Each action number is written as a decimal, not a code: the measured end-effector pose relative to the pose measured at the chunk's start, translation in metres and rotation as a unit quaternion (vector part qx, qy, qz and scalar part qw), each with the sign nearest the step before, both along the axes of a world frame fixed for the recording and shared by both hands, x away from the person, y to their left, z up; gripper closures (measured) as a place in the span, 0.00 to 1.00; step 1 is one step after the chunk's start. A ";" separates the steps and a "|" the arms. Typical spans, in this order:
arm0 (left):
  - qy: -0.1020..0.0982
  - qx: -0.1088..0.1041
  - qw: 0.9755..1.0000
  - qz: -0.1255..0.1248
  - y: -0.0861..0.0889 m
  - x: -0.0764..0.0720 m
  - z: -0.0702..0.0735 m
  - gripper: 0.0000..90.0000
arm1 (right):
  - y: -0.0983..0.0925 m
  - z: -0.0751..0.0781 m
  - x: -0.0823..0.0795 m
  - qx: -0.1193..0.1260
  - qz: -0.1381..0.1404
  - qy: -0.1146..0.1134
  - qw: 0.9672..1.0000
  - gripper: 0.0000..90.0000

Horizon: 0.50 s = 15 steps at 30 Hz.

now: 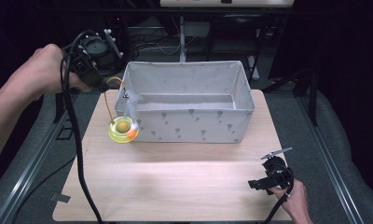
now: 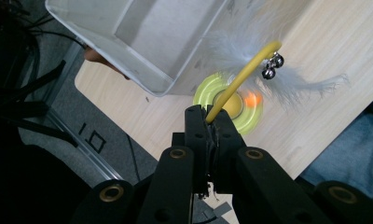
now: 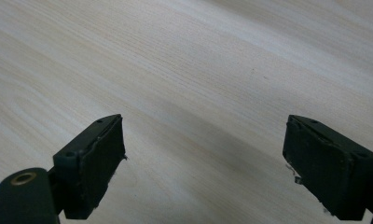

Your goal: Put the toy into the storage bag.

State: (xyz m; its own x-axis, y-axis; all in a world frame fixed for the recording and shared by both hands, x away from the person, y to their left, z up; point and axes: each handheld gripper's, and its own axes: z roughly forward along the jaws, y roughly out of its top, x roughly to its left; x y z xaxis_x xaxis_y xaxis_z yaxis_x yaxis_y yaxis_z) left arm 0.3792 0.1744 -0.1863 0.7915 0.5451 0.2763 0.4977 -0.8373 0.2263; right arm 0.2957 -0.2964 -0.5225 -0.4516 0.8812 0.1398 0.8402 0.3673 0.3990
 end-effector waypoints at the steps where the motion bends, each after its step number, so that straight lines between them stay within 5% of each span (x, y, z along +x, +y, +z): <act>1: -0.002 -0.001 1.000 0.002 0.000 0.001 0.004 0.98 | 0.000 0.000 0.000 -0.002 0.000 0.000 1.000 0.14; 15: -0.020 -0.003 1.000 0.004 -0.009 0.014 0.024 0.98 | 0.000 0.000 0.000 -0.001 0.001 0.002 1.000 0.14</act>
State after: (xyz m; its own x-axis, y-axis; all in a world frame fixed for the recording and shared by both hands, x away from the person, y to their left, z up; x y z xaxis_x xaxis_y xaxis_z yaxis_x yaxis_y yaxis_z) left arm 0.3933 0.1654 -0.1623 0.7750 0.5534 0.3053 0.4952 -0.8318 0.2506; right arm 0.2957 -0.2965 -0.5226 -0.4525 0.8808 0.1395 0.8413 0.3698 0.3943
